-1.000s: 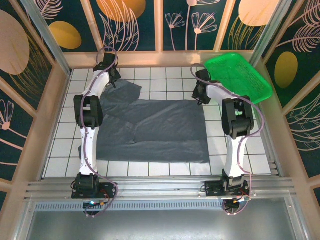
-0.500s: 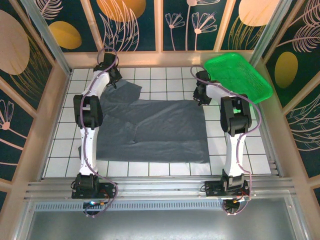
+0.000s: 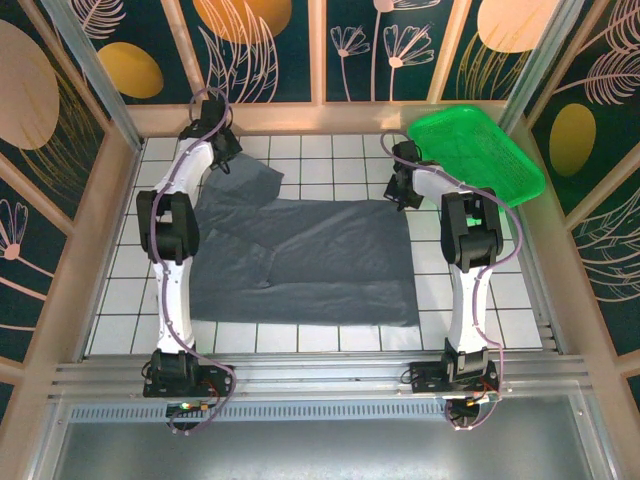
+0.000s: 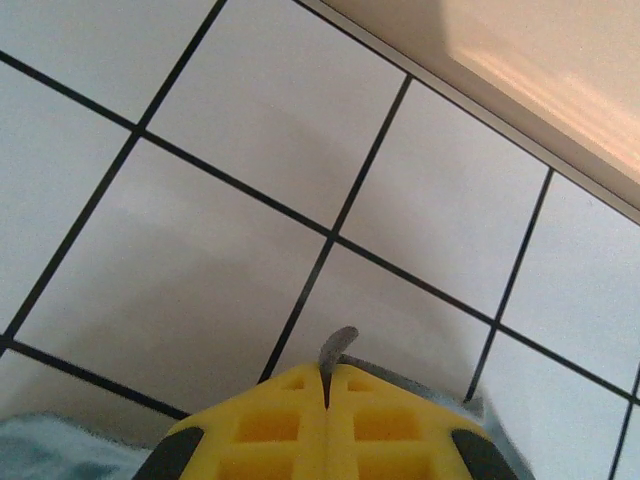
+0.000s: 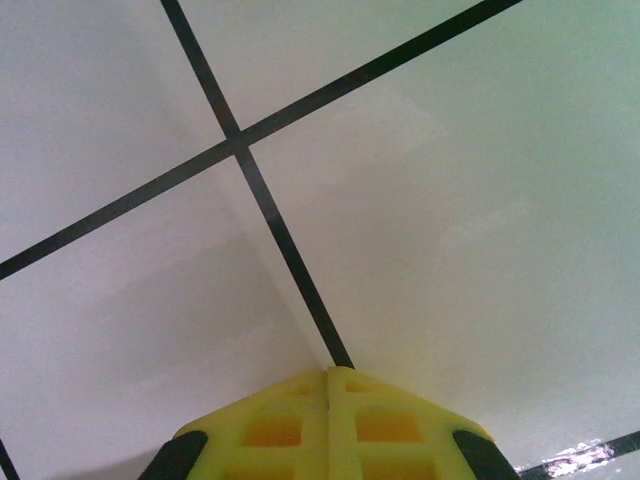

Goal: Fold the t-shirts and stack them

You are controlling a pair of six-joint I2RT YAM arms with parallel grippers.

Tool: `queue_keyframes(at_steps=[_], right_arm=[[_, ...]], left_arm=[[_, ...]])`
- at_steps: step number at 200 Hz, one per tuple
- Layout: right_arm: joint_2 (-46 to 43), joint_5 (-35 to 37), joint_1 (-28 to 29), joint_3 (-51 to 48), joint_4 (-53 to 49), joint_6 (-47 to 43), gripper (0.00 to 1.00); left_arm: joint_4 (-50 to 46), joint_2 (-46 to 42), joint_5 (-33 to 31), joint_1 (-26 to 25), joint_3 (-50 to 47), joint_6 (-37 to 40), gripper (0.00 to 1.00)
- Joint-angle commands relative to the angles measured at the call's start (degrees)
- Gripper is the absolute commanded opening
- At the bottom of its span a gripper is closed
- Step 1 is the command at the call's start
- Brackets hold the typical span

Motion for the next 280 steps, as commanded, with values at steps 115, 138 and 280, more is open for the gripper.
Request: queue_keyframes(at_steps=[115, 138, 280], right_arm=[[-15.1, -5.1, 0.2, -9.2, 2.7, -2.8, 0.00], [-19.0, -5.9, 0.3, -12.7, 3.0, -2.0, 0.00], [-39.1, -9.7, 1.9, -41.2, 0.5, 5.6, 0.00]], left_arm=[[9.1, -32.6, 3.8, -0.1, -33.0, -0.7, 0.00], [9.4, -40.0, 4.3, -0.1, -40.2, -1.5, 0.00], [-3.0, -93.8, -10.8, -0.2, -84.9, -27.3, 0.00]])
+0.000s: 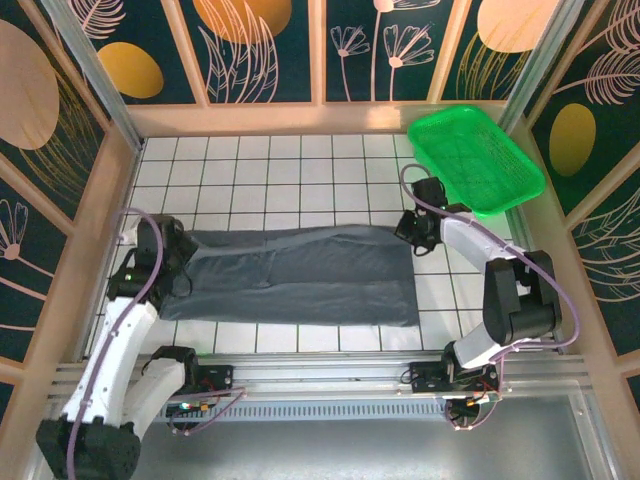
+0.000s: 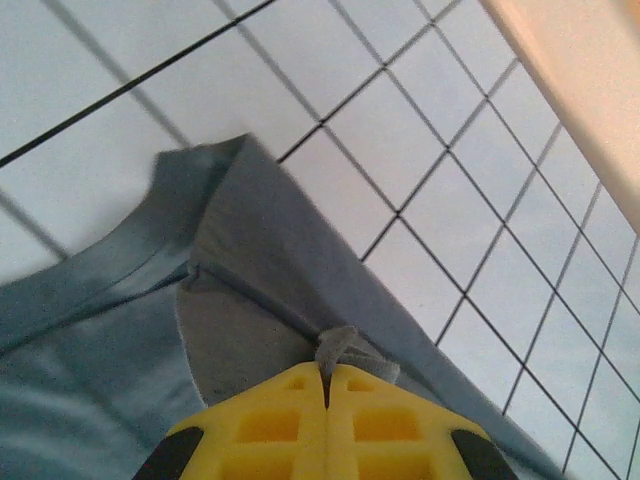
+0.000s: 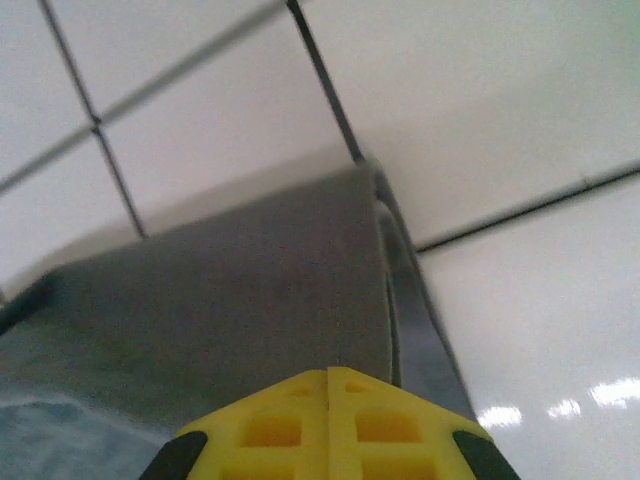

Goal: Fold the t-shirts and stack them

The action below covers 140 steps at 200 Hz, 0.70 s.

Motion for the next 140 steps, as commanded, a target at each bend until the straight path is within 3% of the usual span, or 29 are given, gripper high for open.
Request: queue_keyframes(at_steps=[1, 49, 87, 140], right_arm=[[-2.1, 0.1, 0.2, -3.4, -1.6, 2.7, 0.00], [-3.9, 1.6, -0.2, -2.8, -2.1, 2.8, 0.00], [-6.7, 2.6, 0.4, -3.1, -4.5, 2.6, 0.00], [-8.2, 2.8, 1.3, -8.3, -7.4, 4.4, 0.00]], left_arm=[[-4.3, -4.8, -4.7, -0.1, -3.9, -8.5, 0.00], [-5.0, -4.5, -7.5, -0.1, -1.6, -8.4, 0.00], [-11.1, -4.3, -12.9, -0.1, 3.8, -8.8, 0.00], [-20.4, -5.6, -15.7, -0.1, 3.3, -13.5, 0.00]])
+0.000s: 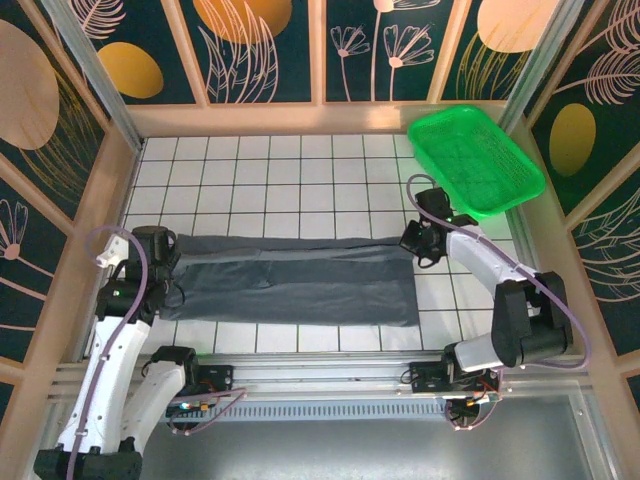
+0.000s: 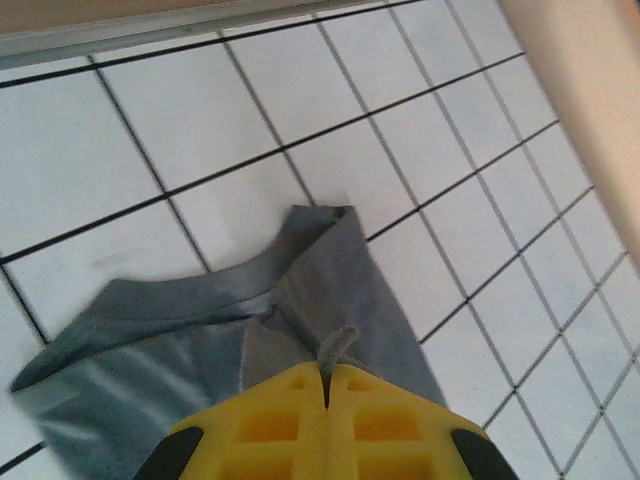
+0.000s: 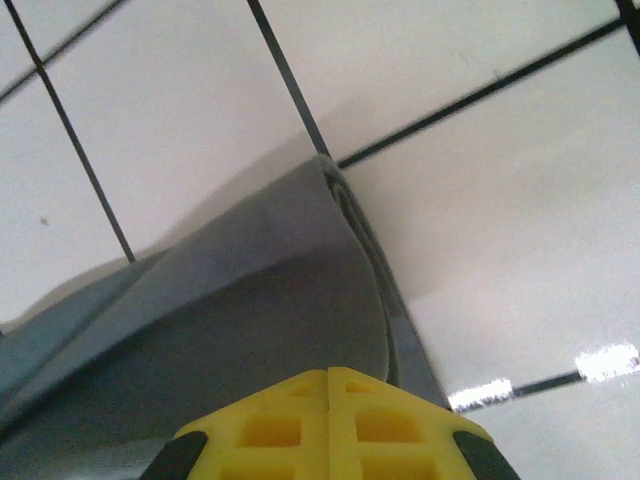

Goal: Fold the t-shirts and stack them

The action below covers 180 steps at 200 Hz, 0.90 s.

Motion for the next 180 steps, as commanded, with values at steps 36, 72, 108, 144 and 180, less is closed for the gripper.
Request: queue_keyframes(at_steps=[36, 72, 108, 144, 180], right_arm=[[1.1, 1.5, 0.6, -5.7, -3.7, 3.3, 0.00], [1.3, 2.6, 0.6, -6.8, -3.2, 4.0, 0.00], [2.1, 2.6, 0.7, -6.7, -3.1, 4.2, 0.00], [-0.4, 3.3, 1.6, -6.7, -5.1, 5.9, 0.00], [-3.3, 4.3, 3.1, -6.8, -6.5, 7.4, 0.00]], left_arm=[[-12.1, -3.2, -0.3, -0.1, -5.5, -10.5, 0.00], [-13.8, -5.7, 3.2, -0.1, -10.1, -15.4, 0.00], [-15.8, -5.6, 2.5, -0.1, -10.9, -16.9, 0.00], [-14.3, -4.5, 3.3, -0.1, -11.6, -16.8, 0.00], [-13.2, -3.8, 3.7, -0.1, -12.2, -16.6, 0.00]])
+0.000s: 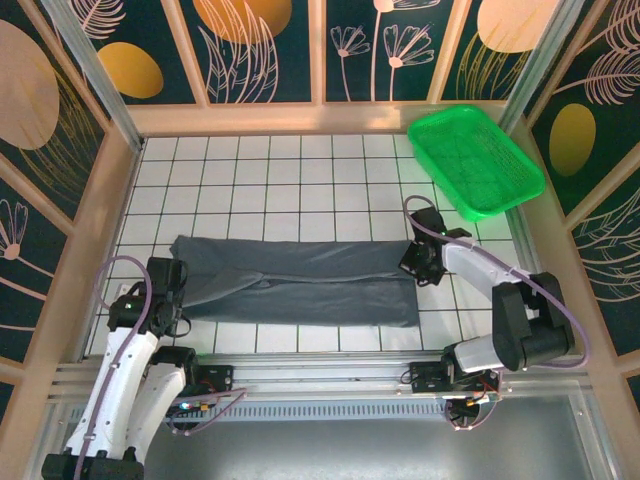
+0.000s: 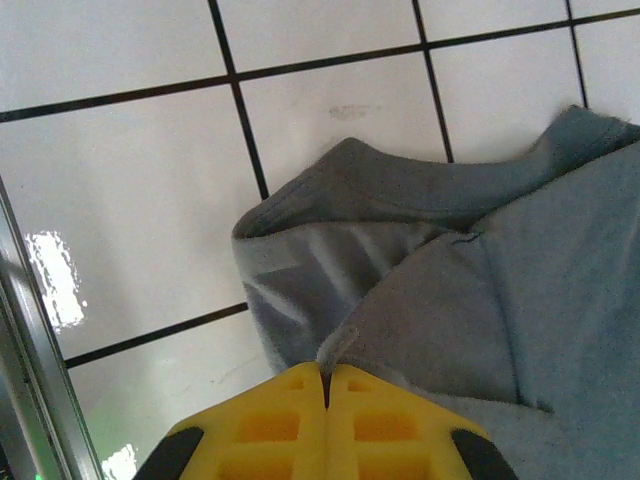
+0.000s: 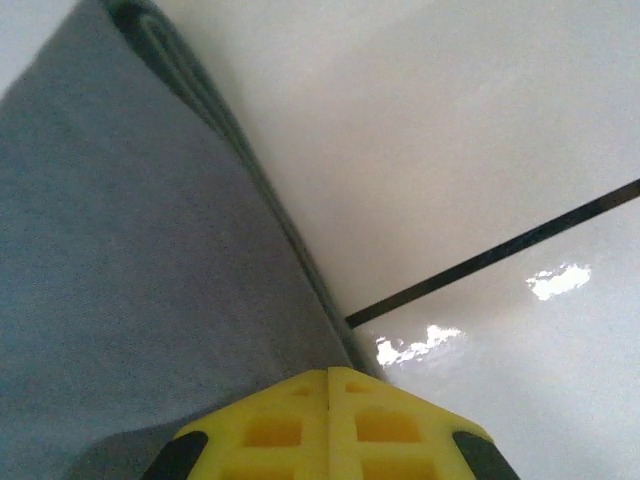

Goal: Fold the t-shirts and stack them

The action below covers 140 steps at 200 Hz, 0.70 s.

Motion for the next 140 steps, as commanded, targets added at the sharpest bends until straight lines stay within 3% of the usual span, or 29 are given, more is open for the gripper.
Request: queue_keyframes(at_steps=[1, 105, 140], right_arm=[[-2.6, 2.4, 1.0, -0.7, -3.2, 2.2, 0.00], [-3.4, 3.6, 2.4, -2.1, -5.2, 2.9, 0.00], [-5.9, 4.7, 2.4, -0.6, -6.8, 3.0, 0.15]], left_arm=[[-0.3, 0.4, -0.1, -0.1, -0.6, -0.6, 0.00], [1.0, 2.8, -2.1, -0.1, 0.3, 2.1, 0.00], [2.3, 4.0, -1.7, -0.1, 0.5, 3.9, 0.00]])
